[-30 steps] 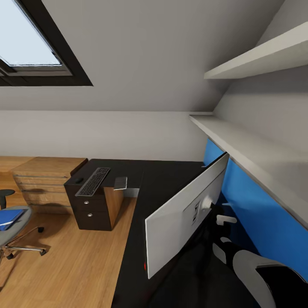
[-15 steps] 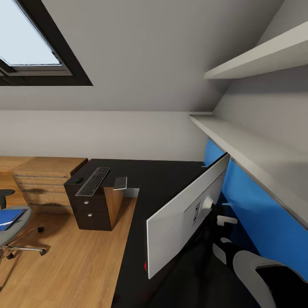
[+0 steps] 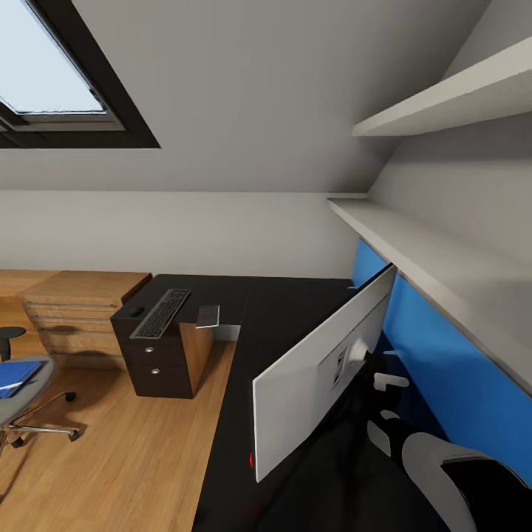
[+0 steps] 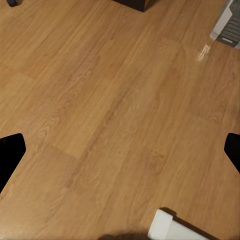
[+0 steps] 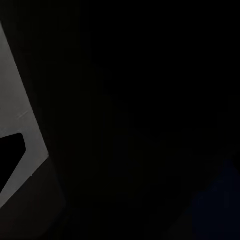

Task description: In the bedroom, organize the workspace by keeping the computer under the desk, ensuring the monitor is on the desk, placing the keyboard on the desk next to the monitor, placing the mouse on the desk next to the keyboard, moving the folder from the swivel chair onto the desk next to the mouse, stacking the notebook on top of the folder with the pen on top of the notebook, and positioning the swivel chair next to the desk.

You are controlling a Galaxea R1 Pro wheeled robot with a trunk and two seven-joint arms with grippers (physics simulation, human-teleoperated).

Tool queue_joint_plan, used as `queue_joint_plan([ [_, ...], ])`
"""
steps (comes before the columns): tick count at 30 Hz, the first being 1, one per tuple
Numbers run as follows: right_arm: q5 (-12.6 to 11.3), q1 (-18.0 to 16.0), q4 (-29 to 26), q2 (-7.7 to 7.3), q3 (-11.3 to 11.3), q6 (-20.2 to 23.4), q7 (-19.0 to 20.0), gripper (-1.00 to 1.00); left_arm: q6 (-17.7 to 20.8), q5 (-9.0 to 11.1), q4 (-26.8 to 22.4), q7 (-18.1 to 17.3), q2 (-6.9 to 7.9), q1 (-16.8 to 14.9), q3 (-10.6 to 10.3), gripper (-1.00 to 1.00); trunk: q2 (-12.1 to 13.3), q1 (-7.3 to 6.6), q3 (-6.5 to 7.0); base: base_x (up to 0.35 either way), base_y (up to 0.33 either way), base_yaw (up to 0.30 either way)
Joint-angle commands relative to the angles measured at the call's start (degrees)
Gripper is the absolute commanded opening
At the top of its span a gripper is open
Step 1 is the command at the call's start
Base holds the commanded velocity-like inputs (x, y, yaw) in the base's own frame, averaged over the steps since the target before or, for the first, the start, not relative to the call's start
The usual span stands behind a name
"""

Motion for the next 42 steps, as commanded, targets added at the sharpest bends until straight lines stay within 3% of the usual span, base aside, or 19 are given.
queue_joint_plan([
  [1, -0.5, -0.1, 0.1, 0.0, 0.6, -0.2, -0.1, 1.0, -0.1, 0.1, -0.1, 0.5, 0.03, 0.0, -0.5, 1.0, -0.1, 0.04, -0.13, -0.041, 0.0, 0.0],
  [21, -0.5, -0.1, 0.1, 0.02, 0.6, -0.3, -0.1, 1.0, -0.1, 0.1, -0.1, 0.4, 0.11, 0.0, -0.4, 1.0, -0.1, 0.04, -0.13, -0.243, 0.005, 0.0],
  [42, -0.9, -0.1, 0.1, 0.72, 0.6, -3.0, -0.1, 1.0, -0.1, 0.3, -0.1, 0.4, 0.11, 0.0, -0.4, 1.0, -0.1, 0.04, -0.13, -0.254, 0.16, 0.0],
])
